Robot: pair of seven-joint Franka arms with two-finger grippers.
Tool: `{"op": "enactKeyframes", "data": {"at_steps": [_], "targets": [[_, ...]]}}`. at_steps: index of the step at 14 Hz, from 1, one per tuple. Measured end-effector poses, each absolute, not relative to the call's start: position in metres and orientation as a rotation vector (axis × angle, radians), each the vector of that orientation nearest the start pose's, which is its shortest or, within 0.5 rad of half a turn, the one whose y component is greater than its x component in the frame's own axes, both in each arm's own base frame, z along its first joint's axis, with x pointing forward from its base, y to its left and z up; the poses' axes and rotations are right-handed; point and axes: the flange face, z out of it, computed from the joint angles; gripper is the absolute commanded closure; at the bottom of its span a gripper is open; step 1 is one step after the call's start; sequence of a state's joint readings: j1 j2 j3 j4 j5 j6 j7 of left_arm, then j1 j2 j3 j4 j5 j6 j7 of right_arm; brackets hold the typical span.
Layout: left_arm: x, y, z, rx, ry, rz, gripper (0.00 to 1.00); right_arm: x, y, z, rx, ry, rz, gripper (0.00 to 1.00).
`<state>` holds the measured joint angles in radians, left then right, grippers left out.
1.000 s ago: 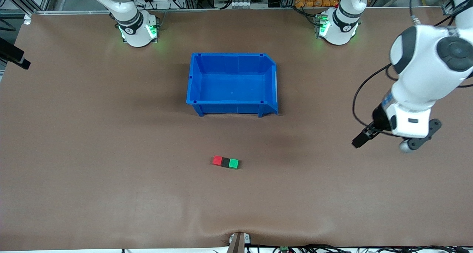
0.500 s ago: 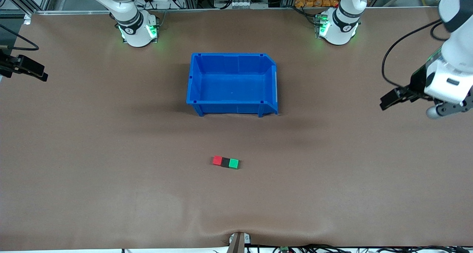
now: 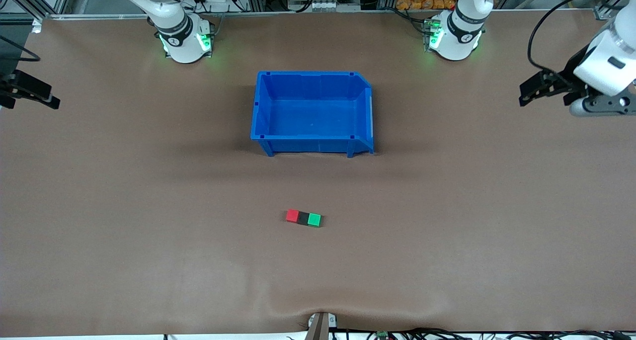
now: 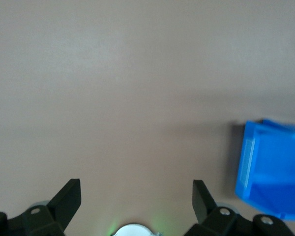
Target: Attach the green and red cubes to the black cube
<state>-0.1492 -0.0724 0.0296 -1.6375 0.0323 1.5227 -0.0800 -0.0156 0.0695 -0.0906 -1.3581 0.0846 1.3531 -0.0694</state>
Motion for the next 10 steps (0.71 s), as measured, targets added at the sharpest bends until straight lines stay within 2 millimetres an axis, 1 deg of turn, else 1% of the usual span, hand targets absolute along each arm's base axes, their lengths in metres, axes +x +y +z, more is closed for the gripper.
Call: {"op": "enactKeyframes", "data": {"at_steps": [1,2,4,8,10], "targets": [[0.52,-0.052,0.631,-3.105,0.111,0.075,0.0,0.55,-0.053,0.666,-3.044,0.016,0.101,0.0],[0.518,-0.047,0.633,-3.104,0.165,0.079,0.0,0.55,-0.055,0.665,-3.04,0.003,0.101,0.0],[0.518,-0.041,0.635,-3.102,0.219,0.077,0.0,0.55,-0.051,0.665,-3.038,-0.015,0.104,0.0],[0.52,-0.035,0.636,-3.103,0.209,0.074,0.0,0.55,-0.047,0.665,-3.038,-0.025,0.108,0.0],[0.523,-0.037,0.635,-3.101,0.213,0.089,0.0,0.549,-0.047,0.664,-3.037,-0.027,0.118,0.0]]}}
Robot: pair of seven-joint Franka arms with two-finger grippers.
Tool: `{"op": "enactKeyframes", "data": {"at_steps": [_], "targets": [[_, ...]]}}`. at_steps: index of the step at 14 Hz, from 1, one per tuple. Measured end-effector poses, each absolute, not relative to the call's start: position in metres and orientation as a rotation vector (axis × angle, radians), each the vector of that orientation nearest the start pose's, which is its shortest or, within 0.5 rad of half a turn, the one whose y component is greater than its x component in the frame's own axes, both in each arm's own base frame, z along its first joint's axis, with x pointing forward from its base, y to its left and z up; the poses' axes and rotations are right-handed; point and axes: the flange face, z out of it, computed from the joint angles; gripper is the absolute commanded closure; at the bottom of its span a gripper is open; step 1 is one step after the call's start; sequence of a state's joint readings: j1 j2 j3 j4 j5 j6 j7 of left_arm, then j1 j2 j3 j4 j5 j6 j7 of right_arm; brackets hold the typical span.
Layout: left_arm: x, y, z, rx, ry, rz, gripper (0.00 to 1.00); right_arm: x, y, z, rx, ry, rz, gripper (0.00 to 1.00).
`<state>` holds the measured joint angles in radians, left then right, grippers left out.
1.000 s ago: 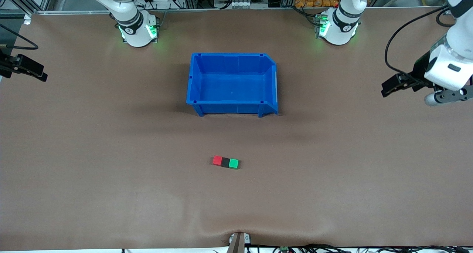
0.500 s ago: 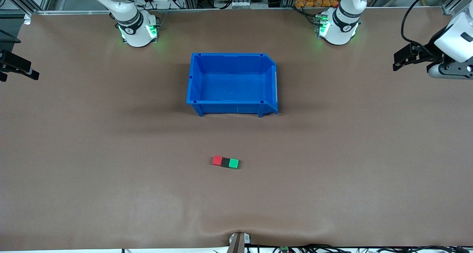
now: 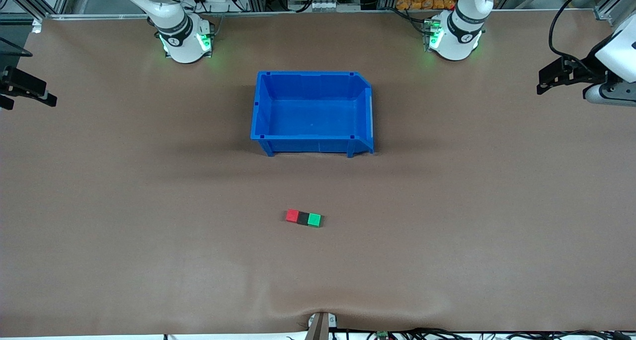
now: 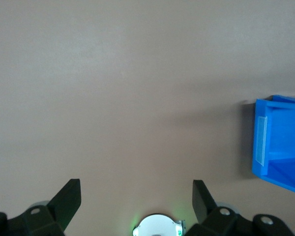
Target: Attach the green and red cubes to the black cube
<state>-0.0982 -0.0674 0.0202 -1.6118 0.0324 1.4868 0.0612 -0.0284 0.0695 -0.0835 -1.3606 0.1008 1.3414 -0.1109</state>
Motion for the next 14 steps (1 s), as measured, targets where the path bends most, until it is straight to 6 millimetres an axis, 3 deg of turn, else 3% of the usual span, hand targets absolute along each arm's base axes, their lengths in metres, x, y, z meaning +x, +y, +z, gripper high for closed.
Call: {"op": "enactKeyframes", "data": {"at_steps": [14], "targets": [[0.5247,-0.0473,0.6307,-3.093,0.24,0.149,0.0,0.5469,-0.0503,0.6567,-3.031,-0.018,0.166,0.0]]}}
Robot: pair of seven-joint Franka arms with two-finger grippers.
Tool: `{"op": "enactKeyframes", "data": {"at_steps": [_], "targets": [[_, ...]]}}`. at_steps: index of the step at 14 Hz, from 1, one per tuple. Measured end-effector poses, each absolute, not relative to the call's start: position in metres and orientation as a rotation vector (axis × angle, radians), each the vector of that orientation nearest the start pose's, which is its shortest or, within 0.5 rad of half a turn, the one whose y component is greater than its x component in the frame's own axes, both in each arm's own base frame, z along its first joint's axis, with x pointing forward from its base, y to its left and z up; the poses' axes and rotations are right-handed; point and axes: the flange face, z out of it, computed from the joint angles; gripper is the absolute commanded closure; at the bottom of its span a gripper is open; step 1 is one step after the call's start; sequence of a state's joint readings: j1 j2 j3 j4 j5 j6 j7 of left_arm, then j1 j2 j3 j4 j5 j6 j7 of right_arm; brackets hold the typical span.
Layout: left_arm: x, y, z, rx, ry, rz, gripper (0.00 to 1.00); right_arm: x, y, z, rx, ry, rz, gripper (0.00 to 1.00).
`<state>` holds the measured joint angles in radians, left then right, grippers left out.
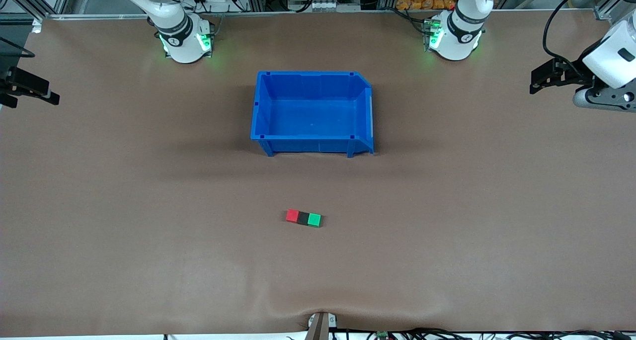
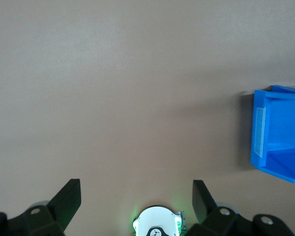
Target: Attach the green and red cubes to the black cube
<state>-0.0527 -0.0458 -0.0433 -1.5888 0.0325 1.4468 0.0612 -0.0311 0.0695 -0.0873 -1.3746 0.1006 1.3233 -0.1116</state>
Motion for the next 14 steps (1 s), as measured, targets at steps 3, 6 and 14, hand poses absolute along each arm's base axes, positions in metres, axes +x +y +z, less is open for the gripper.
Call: {"op": "enactKeyframes", "data": {"at_steps": [3,6,14], "targets": [[0.5247,-0.0471,0.6311,-3.093,0.239,0.147,0.0,0.5444,-0.0501,0.655,-3.027,-0.019,0.198,0.0],[0.5248,-0.0468,0.6313,-3.093,0.238,0.147,0.0,0.5418,-0.0537,0.6535,-3.023,-0.009,0.227,0.0],[0.5314,-0.0464,0.6215,-3.094,0.168,0.175,0.0,0.5396,-0.0507,0.6491,-3.025,-0.02,0.267,0.0]]}}
